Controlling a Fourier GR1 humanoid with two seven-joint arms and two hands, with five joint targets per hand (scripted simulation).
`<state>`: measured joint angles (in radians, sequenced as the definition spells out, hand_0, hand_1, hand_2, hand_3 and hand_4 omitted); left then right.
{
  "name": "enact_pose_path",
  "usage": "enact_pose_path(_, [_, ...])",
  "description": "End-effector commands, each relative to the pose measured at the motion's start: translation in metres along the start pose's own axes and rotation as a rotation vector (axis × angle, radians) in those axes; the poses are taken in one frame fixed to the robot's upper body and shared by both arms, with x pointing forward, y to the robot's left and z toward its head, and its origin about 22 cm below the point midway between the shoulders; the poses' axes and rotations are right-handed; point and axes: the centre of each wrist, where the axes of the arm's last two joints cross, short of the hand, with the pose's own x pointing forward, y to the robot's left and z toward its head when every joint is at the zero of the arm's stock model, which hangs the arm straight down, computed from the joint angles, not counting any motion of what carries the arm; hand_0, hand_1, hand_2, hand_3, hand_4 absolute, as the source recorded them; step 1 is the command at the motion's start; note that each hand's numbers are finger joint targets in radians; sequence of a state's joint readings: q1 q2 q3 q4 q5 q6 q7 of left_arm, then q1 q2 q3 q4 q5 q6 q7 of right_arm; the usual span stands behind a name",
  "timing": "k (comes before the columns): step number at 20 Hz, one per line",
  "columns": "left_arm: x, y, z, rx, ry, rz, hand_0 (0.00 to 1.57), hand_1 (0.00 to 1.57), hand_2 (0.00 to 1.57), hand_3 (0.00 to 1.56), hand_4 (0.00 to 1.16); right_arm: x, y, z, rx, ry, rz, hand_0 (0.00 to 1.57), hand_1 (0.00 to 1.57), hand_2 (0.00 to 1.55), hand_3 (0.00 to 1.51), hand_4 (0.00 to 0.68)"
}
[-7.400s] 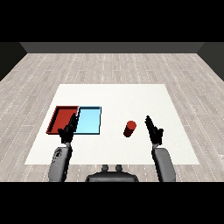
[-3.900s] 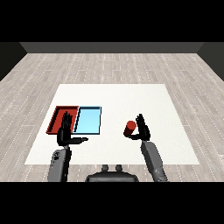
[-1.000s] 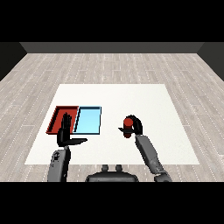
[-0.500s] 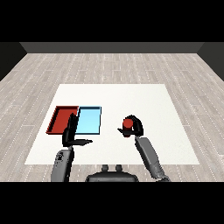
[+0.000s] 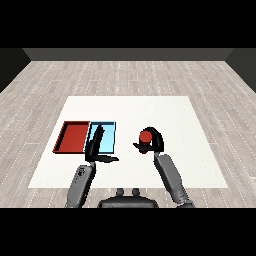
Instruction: Pick the red can and put it in the red box
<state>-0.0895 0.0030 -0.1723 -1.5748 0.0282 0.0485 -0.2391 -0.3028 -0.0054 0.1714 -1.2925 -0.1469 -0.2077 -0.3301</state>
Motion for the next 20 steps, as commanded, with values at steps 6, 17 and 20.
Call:
enact_pose_path(6, [0.002, -0.038, -0.017, -0.057, 0.022, 0.028, 0.0, 0.0, 0.0, 0.0, 0.0, -0.011, 0.013, -0.011, 0.038, -0.035, -0.018, 1.44, 1.44, 1.45, 1.43, 0.658])
enact_pose_path(17, [-0.024, -0.076, -0.009, -0.114, 0.032, 0.035, 0.0, 0.0, 0.0, 0.0, 0.0, 0.023, 0.048, -0.015, 0.083, -0.063, -0.029, 1.38, 1.38, 1.41, 1.4, 0.619])
enact_pose_path(20, [-0.001, -0.083, -0.036, -0.107, 0.026, 0.031, 0.0, 0.0, 0.0, 0.0, 0.0, 0.009, 0.043, -0.019, 0.091, -0.083, -0.025, 1.4, 1.4, 1.41, 1.4, 0.615])
